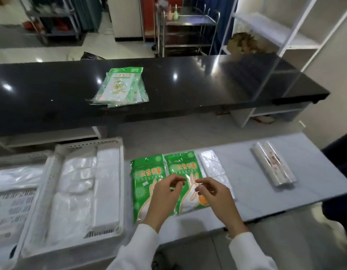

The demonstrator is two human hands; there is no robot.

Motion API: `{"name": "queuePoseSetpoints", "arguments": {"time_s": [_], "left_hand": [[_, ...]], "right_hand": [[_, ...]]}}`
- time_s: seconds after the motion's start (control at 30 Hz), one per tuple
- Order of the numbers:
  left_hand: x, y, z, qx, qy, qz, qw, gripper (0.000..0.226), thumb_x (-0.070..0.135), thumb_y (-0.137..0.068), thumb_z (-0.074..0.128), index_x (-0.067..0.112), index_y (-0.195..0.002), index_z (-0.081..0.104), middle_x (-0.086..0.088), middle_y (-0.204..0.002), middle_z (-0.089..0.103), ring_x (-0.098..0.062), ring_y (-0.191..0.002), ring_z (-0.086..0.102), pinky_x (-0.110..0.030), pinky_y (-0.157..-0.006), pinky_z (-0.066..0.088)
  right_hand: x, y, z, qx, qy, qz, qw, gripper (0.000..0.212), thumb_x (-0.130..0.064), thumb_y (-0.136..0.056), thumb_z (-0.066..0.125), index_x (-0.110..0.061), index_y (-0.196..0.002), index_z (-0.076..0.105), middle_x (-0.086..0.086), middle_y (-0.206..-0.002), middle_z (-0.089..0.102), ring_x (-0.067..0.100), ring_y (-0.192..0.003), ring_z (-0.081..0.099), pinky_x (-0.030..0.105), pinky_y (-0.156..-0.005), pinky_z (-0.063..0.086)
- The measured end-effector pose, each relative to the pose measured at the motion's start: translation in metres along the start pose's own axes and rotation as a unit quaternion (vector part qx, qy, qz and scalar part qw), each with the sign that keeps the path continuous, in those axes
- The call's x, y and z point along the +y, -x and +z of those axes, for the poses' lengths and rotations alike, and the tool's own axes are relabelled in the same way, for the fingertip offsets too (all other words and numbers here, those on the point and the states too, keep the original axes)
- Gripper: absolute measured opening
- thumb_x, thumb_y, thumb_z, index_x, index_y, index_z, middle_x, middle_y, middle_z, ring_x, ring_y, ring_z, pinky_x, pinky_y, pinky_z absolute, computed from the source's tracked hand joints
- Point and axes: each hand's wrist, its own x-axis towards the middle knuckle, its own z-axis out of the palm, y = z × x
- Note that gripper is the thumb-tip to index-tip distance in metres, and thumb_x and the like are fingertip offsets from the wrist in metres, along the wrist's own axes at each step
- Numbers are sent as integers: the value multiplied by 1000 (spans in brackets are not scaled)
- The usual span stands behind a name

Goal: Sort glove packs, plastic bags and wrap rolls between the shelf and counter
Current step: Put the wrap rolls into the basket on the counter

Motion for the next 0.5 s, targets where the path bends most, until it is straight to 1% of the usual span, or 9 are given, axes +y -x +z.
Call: {"name": "queuePoseSetpoints", "arguments": {"time_s": [0.07,0.13,0.23,0.33,0.4,0.43,0.5], "left_hand": [[3,-6,12,-24,1,8,1000,22,7,-99,64,24,-102,77,18,-96,75,8,-92,66,-8,-78,50],[6,-13,24,-45,8,6,999,22,7,-98,63,23,-103,77,17,-98,75,7,-93,67,-9,-80,50],[10,-21,43,-71,20,1,997,23,6,-98,62,22,-102,78,15,-96,76,3,-91,68,-9,-79,50],[16,-29,65,-95,31,-7,995,23,4,-99,61,20,-102,77,12,-95,76,2,-88,69,-13,-81,52],[20,-35,83,-109,39,-15,993,24,3,-99,61,20,-100,77,10,-94,77,-1,-88,70,-18,-82,54],[22,-39,93,-115,41,-19,992,24,3,-99,61,21,-100,77,10,-94,77,-3,-89,71,-20,-83,55],[28,-47,113,-123,47,-29,991,25,2,-99,60,21,-100,77,8,-93,77,-8,-90,71,-21,-84,55]], "right_hand": [[3,-3,-12,25,9,17,1000,25,-10,-99,66,-33,-103,76,-10,-89,80,9,-84,77,20,-76,58],[7,-3,-23,45,28,29,998,25,-9,-99,67,-33,-101,75,-12,-89,79,7,-83,76,17,-73,57],[14,0,-43,73,47,46,995,22,-12,-98,68,-32,-100,75,-13,-88,79,6,-84,75,13,-72,55],[23,0,-67,105,59,54,991,21,-11,-98,68,-30,-101,76,-15,-90,78,4,-86,72,10,-76,52],[30,-3,-83,127,57,64,988,21,-10,-99,67,-29,-102,76,-18,-95,77,-1,-91,70,8,-78,50],[33,-6,-91,140,53,68,986,21,-11,-100,66,-30,-103,75,-19,-98,77,-2,-94,69,8,-80,51],[41,-14,-109,165,33,79,983,21,-12,-101,65,-29,-105,75,-18,-103,76,-2,-98,69,15,-86,53]]}}
